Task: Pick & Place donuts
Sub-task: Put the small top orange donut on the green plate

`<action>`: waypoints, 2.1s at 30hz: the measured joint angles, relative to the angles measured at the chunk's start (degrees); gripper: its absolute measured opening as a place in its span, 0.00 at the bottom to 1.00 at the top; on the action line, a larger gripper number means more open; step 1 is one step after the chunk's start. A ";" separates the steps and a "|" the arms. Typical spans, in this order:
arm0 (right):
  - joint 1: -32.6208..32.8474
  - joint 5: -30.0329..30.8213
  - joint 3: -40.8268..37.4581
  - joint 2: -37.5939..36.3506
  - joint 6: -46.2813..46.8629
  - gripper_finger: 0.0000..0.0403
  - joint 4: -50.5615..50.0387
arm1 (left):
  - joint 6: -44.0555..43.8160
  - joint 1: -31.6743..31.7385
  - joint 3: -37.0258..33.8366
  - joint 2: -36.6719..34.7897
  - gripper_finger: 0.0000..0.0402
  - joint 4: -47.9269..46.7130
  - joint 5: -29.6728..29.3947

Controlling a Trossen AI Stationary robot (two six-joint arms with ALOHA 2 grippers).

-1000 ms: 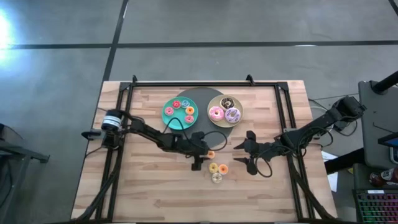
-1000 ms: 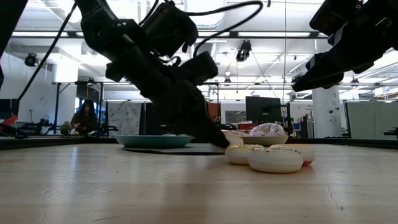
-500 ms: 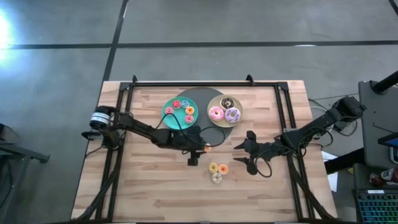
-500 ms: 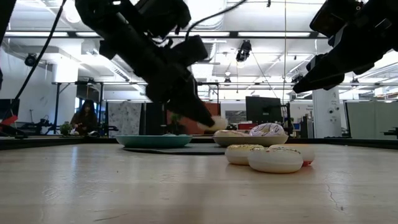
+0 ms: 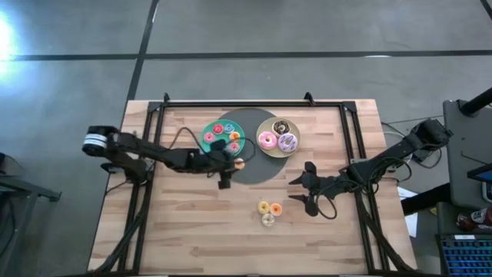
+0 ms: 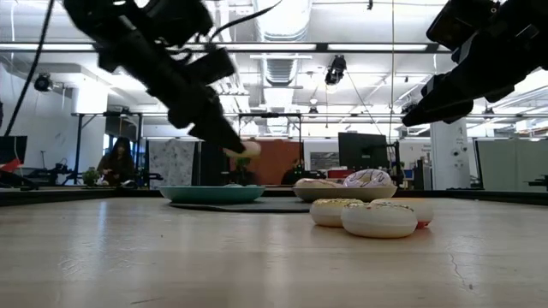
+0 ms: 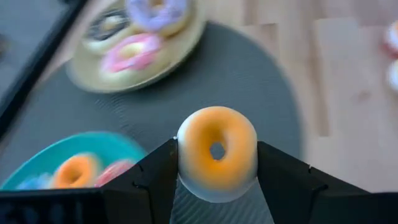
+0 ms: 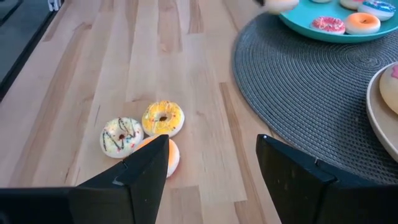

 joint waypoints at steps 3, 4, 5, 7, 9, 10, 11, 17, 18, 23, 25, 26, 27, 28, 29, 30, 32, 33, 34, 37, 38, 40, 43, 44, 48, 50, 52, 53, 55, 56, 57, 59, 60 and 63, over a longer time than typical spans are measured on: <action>-0.02 0.00 -0.12 0.00 -0.49 0.58 0.60 | -0.94 2.20 -4.90 -5.34 0.45 0.29 -1.90; -0.02 -0.01 -0.12 0.00 -0.85 0.58 1.00 | -1.47 3.08 -6.58 -7.02 0.45 0.26 -2.49; -0.02 0.00 -0.12 0.00 -1.16 0.58 1.08 | -1.98 4.09 -8.17 -8.66 0.45 0.46 -2.82; -0.02 0.00 -0.10 0.00 -1.40 0.58 1.70 | -3.42 6.28 -11.70 -12.24 0.45 0.11 -3.13; -0.02 0.04 -0.10 0.00 -1.44 0.57 1.69 | -5.13 8.56 -14.61 -15.24 0.45 0.48 -3.49; -0.02 0.17 -0.10 0.00 -1.45 0.57 1.69 | -6.06 9.76 -16.11 -16.60 0.45 0.40 -3.57; -0.02 0.32 -0.10 0.00 -1.46 0.57 1.75 | -6.82 10.81 -17.40 -17.84 0.45 0.21 -3.63; -0.02 1.37 -0.10 0.00 -1.92 0.57 2.43 | -9.73 15.66 -22.05 -20.89 0.45 0.84 -3.61; -0.02 1.38 -0.10 0.00 -2.00 0.57 2.58 | -9.85 16.02 -22.31 -20.90 0.45 0.89 -3.59; -0.02 1.40 -0.10 0.00 -2.12 0.57 2.57 | -9.23 16.44 -22.46 -19.91 0.45 5.29 -3.15; -0.02 1.38 -0.10 0.00 -2.12 0.57 2.57 | -8.45 16.74 -22.35 -19.28 0.45 7.54 -3.12; -0.02 1.40 -0.10 0.00 -2.14 0.57 2.63 | -8.22 17.02 -22.14 -18.79 0.45 8.92 -3.11; -0.02 1.38 -0.10 0.00 -2.33 0.57 2.73 | -8.10 17.39 -21.94 -18.27 0.45 10.25 -3.00; -0.02 1.40 -0.10 0.00 -2.52 0.57 2.85 | -7.93 17.85 -21.69 -17.64 0.45 11.35 -2.85; -0.02 1.40 -0.10 0.00 -2.57 0.57 2.97 | -7.78 18.38 -21.39 -16.77 0.45 12.51 -2.32; -0.02 1.40 -0.10 0.00 -2.58 0.57 3.00 | -7.71 18.87 -21.07 -15.83 0.45 13.68 -1.59; -0.02 1.40 -0.10 0.00 -2.58 0.57 3.01 | -7.68 19.83 -20.25 -13.61 0.45 15.08 -0.01; -0.02 1.40 -0.10 0.00 -2.58 0.57 2.99 | -7.68 20.14 -19.58 -12.37 0.45 15.65 0.56; -0.02 1.40 -0.10 0.00 -2.58 0.57 3.01 | -7.69 20.37 -18.78 -11.05 0.45 15.90 1.16; -0.02 1.40 -0.10 0.00 -2.56 0.57 3.01 | -7.36 20.48 -16.48 -7.21 0.45 15.92 1.95; -0.02 1.40 -0.10 0.00 -2.56 0.57 2.99 | -6.98 20.48 -15.70 -5.92 0.45 16.01 2.23; -0.02 1.40 -0.10 0.00 -2.56 0.57 3.01 | -6.42 20.52 -14.04 -3.39 0.45 15.98 2.56; -0.02 1.40 -0.10 0.00 -2.53 0.56 2.97 | -5.69 20.59 -12.18 -0.15 0.45 15.89 2.62; -0.02 1.39 -0.11 0.00 -2.46 0.56 2.96 | -5.53 20.63 -11.70 0.84 0.45 15.92 2.64; 0.00 1.38 -0.39 0.00 -1.99 0.56 2.82 | -5.50 21.63 -10.92 3.83 0.45 15.89 2.71; 0.00 1.38 -0.45 0.00 -1.88 0.56 2.78 | -5.87 22.10 -11.12 4.66 0.45 15.68 2.66; 0.00 1.38 -0.53 0.00 -1.90 0.56 2.76 | -6.02 22.21 -11.16 5.14 0.45 15.79 2.66; 0.00 1.38 -0.56 0.00 -1.92 0.56 2.77 | -6.02 22.23 -11.20 5.16 0.45 15.77 2.69; -0.02 1.38 -0.64 0.00 -1.96 0.56 2.79 | -6.02 22.32 -11.21 5.13 0.45 16.11 2.69; -0.02 1.38 -0.66 0.00 -2.05 0.56 2.77 | -6.02 22.48 -11.21 5.13 0.45 16.13 2.69; -0.02 1.38 -0.67 0.00 -2.08 0.56 2.78 | -6.02 22.70 -11.22 5.04 0.45 16.04 2.66; -0.02 1.38 -0.74 0.00 -2.08 0.56 2.77 | -6.05 23.14 -11.22 4.89 0.45 16.40 2.66; -0.02 1.38 -0.75 0.00 -2.06 0.56 2.77 | -6.18 23.32 -11.21 4.89 0.45 16.48 2.66; -0.02 1.38 -0.75 0.00 -1.90 0.56 2.82 | -7.15 23.95 -11.23 5.05 0.45 16.38 2.66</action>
